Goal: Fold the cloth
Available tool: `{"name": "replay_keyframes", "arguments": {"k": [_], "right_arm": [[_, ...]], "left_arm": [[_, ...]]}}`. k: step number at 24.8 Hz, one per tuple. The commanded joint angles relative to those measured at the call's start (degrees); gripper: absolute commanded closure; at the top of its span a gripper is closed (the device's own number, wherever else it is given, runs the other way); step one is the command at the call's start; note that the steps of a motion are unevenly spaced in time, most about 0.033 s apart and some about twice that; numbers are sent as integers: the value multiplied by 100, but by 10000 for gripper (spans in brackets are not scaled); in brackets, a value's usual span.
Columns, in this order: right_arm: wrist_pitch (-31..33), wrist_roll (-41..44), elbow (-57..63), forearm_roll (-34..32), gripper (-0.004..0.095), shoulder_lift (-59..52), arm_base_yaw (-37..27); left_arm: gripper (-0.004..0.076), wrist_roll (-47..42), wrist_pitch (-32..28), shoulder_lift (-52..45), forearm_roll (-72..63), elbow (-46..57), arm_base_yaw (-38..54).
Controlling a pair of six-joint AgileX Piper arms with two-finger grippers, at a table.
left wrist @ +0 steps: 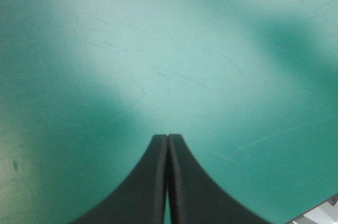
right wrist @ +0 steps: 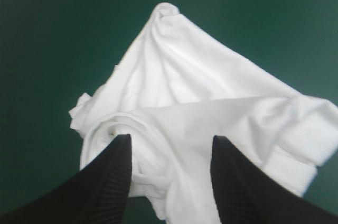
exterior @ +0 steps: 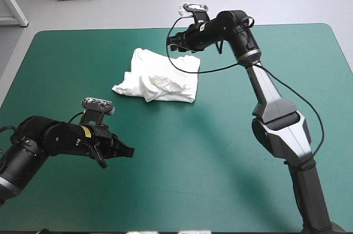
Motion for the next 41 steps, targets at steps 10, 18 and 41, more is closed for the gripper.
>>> {"name": "replay_keyframes", "arguments": {"k": [10,18,41], "right_arm": [[-32,-467,2310,113,417,-995,-470],[-126,-467,2342,81,363,-548,-470],[-26,-532,2356,-424,921,-416,-513]], "left_arm": [[733,-37,-370,-110,-118,-137,-10],[733,-37,-370,-110,-104,-137,-10],[733,-37,-597,-110,68,-137,-10]]}}
